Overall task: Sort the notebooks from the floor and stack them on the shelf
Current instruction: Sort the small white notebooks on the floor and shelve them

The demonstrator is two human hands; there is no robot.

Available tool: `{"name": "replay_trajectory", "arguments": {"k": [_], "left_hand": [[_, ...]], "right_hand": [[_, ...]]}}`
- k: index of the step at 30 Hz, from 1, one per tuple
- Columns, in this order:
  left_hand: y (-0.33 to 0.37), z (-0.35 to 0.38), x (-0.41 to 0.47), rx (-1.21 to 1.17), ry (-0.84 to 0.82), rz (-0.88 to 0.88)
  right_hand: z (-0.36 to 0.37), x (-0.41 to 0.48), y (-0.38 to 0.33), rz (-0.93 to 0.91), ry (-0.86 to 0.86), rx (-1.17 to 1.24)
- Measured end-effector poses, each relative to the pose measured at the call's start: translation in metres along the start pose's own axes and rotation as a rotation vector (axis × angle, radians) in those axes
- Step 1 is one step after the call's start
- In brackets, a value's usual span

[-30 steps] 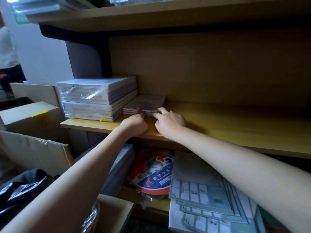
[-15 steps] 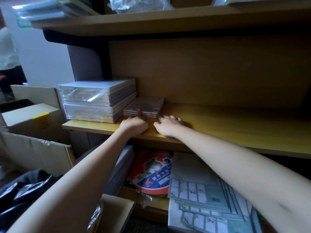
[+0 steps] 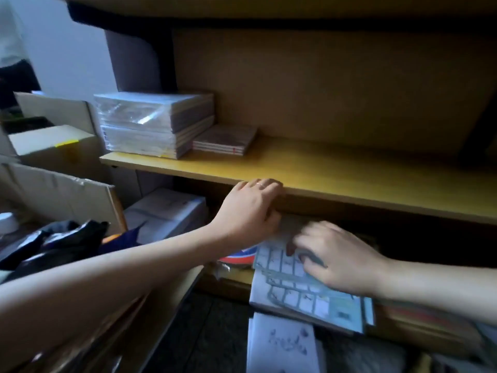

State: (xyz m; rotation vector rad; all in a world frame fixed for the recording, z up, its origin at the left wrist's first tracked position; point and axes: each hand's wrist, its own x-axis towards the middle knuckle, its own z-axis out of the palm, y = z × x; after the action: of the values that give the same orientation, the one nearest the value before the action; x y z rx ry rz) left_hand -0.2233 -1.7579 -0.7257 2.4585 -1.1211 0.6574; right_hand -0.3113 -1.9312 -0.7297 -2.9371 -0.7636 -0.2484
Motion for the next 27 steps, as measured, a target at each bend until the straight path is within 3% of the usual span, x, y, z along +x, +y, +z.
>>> {"name": "replay_trajectory", "arguments": {"k": [2,4,8,11,14,17,24,27], "left_hand": [[0.027,0.015,-0.028,-0.013,-0.050,0.146],[0.043,0.040,-0.057,-0.075,-0.309,0.094],[0.053,0.101,-0.103,-0.166,-1.039,-0.242],[0.051,0.135,-0.123,-0.272,-1.263,-0.551],[0.046,0.157,-0.139,-0.546,-1.242,-0.879],[0.047,0.170,-0.146,-0.623,-1.160,-1.082],[0.054,0.173,-0.134,-0.794,-1.069,-1.331],[0.059,0.172,-0.132,-0.835,-1.010,-1.302]], "right_hand": [[0.028,-0.039,0.005,0.094,-0.090,0.096],[0.061,-0.072,0.008,0.218,-0.205,0.151],[0.140,-0.123,0.016,0.582,-0.361,0.420],[0.183,-0.144,0.012,0.875,-0.475,0.678],[0.204,-0.154,0.002,1.036,-0.427,1.008],[0.213,-0.158,-0.007,1.073,-0.380,1.148],[0.215,-0.154,-0.017,1.147,-0.312,1.372],[0.215,-0.157,-0.019,1.167,-0.342,1.315]]}}
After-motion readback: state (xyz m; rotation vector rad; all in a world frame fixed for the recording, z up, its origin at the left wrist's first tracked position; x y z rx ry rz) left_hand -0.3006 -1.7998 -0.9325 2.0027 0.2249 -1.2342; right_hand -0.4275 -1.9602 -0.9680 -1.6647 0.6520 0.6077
